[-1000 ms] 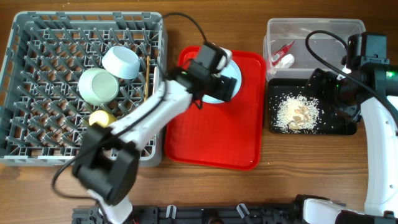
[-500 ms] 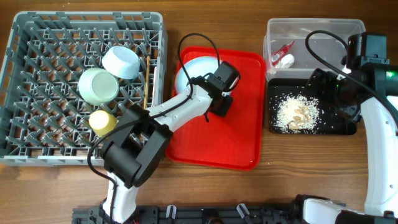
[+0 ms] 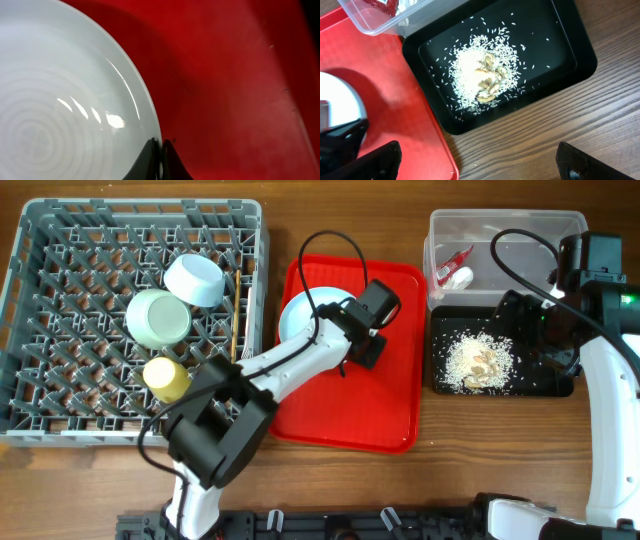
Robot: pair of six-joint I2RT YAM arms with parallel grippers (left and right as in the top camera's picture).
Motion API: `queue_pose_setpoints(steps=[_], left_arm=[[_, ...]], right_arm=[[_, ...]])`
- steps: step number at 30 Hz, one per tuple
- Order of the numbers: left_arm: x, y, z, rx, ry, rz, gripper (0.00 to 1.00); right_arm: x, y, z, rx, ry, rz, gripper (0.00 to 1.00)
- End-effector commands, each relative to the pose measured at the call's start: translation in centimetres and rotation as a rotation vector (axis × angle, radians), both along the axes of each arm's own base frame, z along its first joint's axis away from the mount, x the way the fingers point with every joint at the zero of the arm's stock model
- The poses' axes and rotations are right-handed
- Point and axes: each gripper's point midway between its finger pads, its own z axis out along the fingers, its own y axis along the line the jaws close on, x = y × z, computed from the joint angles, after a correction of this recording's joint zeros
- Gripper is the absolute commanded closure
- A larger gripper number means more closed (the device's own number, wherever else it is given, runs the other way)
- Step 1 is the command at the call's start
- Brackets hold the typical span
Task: Sort waste into correct bins and load items into the dishwasher rack
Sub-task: 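Stand the white plate upright in the dish rack with the left gripper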
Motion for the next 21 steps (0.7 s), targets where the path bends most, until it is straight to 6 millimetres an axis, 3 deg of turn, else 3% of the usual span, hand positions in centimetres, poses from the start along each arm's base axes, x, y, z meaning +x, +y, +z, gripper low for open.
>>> queue_pose_setpoints(steps=[1,2,5,9,11,14,17,21], left_arm=[[1.7,-1.0,10.0,-0.16,-0.155,0.009,0.96],[1.9,-0.7,12.7,-0.202,-0.2,0.02,0.96],[2.4,1.2,18.1,-0.278,-0.293,0.054,0.96],[3.6,7.2,26.8,-0.442,-0.425,0.14,0.96],[4.1,9.9,28.7,-0.556,-0.399,0.151,0.96],[5.3,13.7,28.8,-0.756,-0.259,0.148,0.96],[6.3,16.1,27.6,-0.881,-0.146,0.143,0.96],[8.8,18.8,23.4,-0.953,-0.002,0.243,0.96]], right_arm=[[0.0,0.1,0.4,0.001,-0.016,0.019,0.0],[0.0,0.1,0.4,0.001,-0.016,0.019,0.0],[0.0,0.1,0.4,0.001,-0.016,0.019,0.0],[0.0,0.1,0.4,0.001,-0.016,0.019,0.0],[0.0,0.1,0.4,0.001,-0.015,0.018,0.0],[0.0,0.1,0.4,0.001,-0.015,0.019,0.0],[0.0,0.1,0.4,0.002,-0.015,0.018,0.0],[0.0,0.1,0.4,0.002,-0.015,0.017,0.0]])
